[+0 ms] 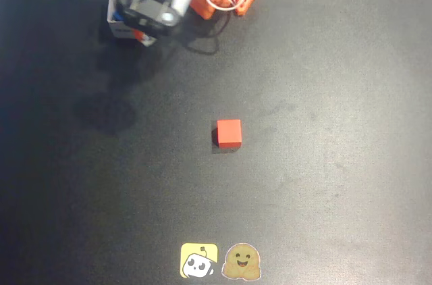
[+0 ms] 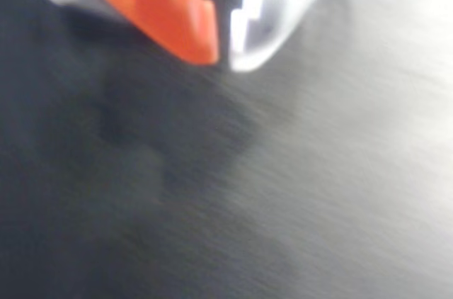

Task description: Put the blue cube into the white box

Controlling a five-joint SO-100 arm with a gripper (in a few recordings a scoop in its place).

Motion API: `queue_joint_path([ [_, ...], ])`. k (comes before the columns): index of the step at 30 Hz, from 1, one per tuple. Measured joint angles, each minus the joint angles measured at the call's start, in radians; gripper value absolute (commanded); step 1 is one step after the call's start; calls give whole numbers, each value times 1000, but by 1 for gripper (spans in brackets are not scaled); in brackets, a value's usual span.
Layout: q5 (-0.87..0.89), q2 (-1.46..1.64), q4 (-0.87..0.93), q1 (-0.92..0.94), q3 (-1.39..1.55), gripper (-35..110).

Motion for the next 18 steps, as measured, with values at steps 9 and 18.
queue_joint_path([
  [9,169,-3,-77,-393,46,0],
  [18,291,-12,-140,-626,147,0],
])
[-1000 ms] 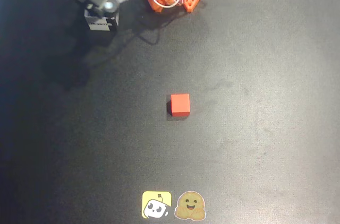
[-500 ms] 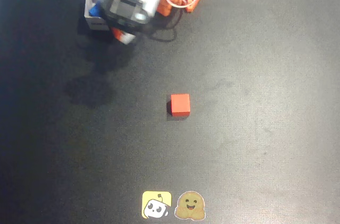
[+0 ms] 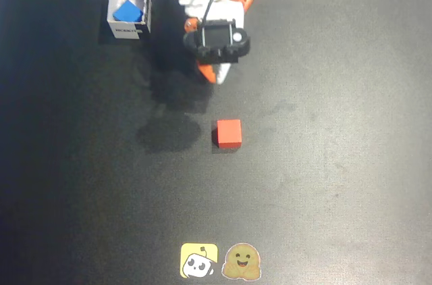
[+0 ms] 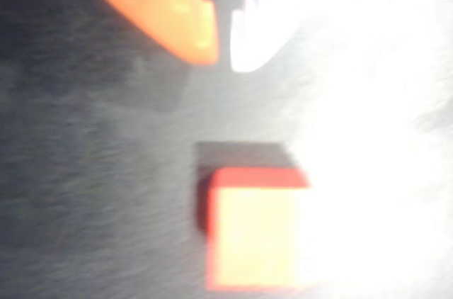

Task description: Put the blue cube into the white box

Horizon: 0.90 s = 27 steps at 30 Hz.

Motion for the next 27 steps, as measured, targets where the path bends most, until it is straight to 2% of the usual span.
queue_joint_path([
  [7,32,3,15,-6,77,0],
  [12,112,2,123,-3,77,0],
  [27,97,0,155,48,80,0],
])
